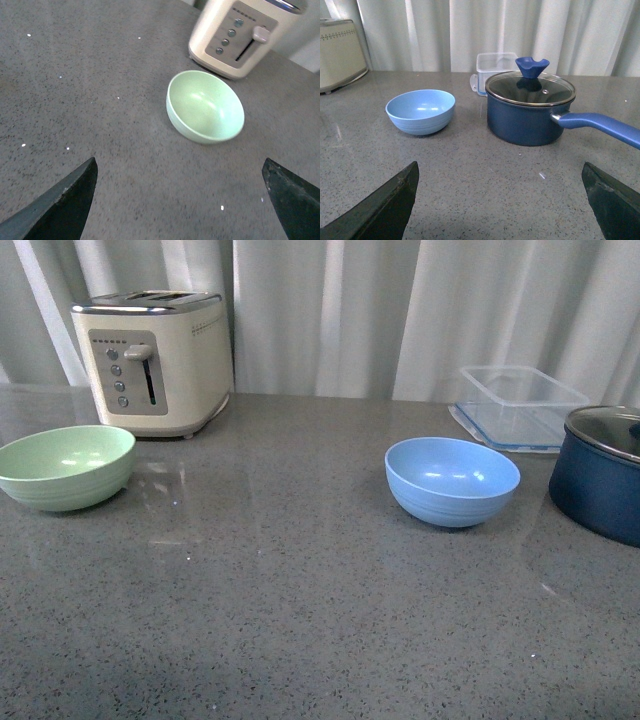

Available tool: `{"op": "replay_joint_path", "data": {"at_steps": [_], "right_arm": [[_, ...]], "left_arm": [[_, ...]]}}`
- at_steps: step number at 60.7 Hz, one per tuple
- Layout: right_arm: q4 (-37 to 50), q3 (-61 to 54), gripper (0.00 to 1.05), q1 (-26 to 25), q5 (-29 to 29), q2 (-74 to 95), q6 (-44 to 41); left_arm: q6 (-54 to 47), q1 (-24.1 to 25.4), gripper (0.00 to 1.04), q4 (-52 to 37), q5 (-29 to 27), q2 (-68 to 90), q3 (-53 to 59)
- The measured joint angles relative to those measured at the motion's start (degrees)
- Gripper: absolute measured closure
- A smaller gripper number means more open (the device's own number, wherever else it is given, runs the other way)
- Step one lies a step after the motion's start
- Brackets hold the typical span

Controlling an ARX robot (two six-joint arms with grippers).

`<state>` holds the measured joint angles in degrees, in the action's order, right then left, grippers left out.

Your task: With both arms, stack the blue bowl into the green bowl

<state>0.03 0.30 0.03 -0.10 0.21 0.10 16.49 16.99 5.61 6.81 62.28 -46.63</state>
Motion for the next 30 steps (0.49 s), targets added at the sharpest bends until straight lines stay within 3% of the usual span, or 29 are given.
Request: {"op": "replay_joint_path", "data": {"at_steps": [20,30], "right_arm": [[0.0,0.0,0.1,0.0,0.0,0.0,0.0],[0.0,0.0,0.1,0.0,0.0,0.0,0.0]], "left_arm": [[0.3,-8.9,0.07,16.1,-4.2,26.7,-29.0],[0.0,-10.4,0.07,19.6,-6.1,35.6,-35.7]]}}
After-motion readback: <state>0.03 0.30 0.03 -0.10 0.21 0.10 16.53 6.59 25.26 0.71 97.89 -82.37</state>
